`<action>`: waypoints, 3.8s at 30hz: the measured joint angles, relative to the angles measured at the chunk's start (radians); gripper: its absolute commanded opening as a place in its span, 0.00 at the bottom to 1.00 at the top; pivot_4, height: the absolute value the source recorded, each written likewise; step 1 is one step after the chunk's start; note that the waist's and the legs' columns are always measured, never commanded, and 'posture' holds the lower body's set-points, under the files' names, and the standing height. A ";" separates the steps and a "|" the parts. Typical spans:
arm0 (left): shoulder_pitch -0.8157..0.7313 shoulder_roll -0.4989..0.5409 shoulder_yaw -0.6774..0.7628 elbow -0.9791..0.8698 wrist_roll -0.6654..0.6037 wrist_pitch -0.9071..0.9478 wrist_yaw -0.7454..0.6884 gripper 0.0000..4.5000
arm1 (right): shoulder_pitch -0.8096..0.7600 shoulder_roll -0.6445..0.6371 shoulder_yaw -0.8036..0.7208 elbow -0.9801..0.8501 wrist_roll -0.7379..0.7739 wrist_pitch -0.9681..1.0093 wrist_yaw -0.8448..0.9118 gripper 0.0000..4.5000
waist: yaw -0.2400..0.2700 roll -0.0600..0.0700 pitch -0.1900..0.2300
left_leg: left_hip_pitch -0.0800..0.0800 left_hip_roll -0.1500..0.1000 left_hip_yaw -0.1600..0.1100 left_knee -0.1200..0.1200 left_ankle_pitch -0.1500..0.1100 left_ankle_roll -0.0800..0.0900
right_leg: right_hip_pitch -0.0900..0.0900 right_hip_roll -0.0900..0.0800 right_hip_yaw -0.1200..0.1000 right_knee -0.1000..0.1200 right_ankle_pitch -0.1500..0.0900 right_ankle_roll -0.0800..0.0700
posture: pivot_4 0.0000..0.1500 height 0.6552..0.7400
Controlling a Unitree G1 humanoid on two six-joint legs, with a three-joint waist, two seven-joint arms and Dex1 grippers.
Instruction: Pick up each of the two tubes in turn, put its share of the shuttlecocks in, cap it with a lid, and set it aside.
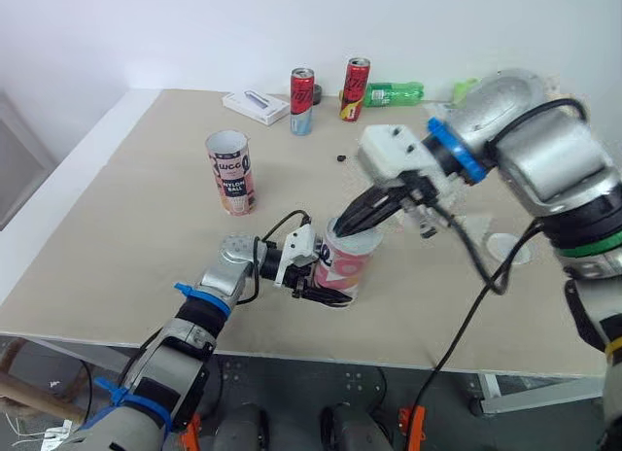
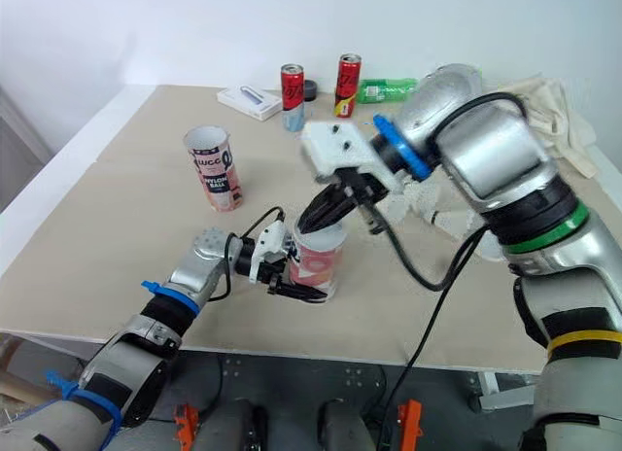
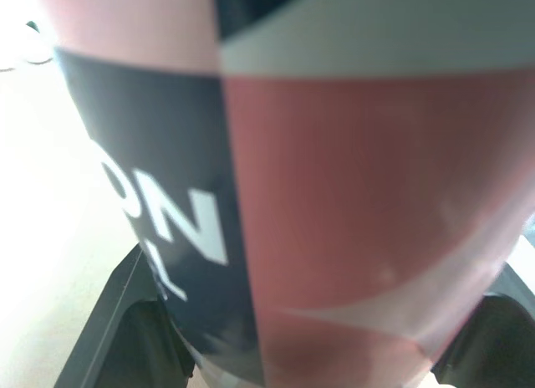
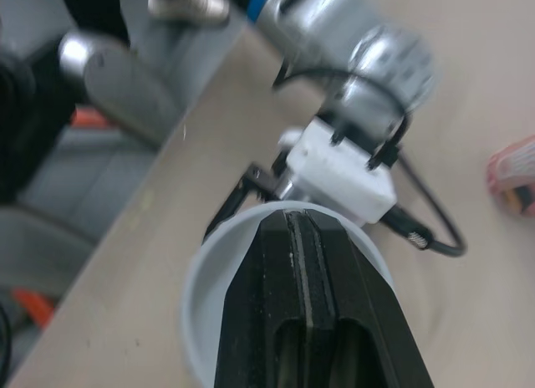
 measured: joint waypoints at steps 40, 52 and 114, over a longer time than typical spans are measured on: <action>0.100 0.268 0.095 -0.147 -0.038 -0.006 -0.036 1.00 | 1.145 0.050 -0.712 -0.466 0.139 0.279 -0.626 0.98 | -0.008 -0.002 0.003 | 0.000 0.001 -0.002 0.000 0.003 -0.001 | 0.001 0.009 0.007 -0.001 -0.001 0.011 | 1.00 1.00; 0.382 0.658 0.306 -0.791 -0.435 0.624 -0.030 1.00 | 1.089 0.189 -0.552 -0.504 0.122 0.252 -0.747 0.98 | -0.006 -0.003 0.004 | 0.003 0.001 -0.001 -0.001 0.005 -0.005 | 0.003 0.004 0.003 0.000 -0.004 0.008 | 1.00 1.00; 0.215 0.318 0.129 -0.651 -0.290 0.389 0.258 1.00 | 0.628 0.396 -1.093 -0.093 -0.055 0.341 -1.753 0.60 | -0.021 -0.002 0.005 | 0.003 0.001 0.001 -0.006 0.011 -0.007 | 0.001 0.009 0.009 0.000 0.003 0.009 | 1.00 1.00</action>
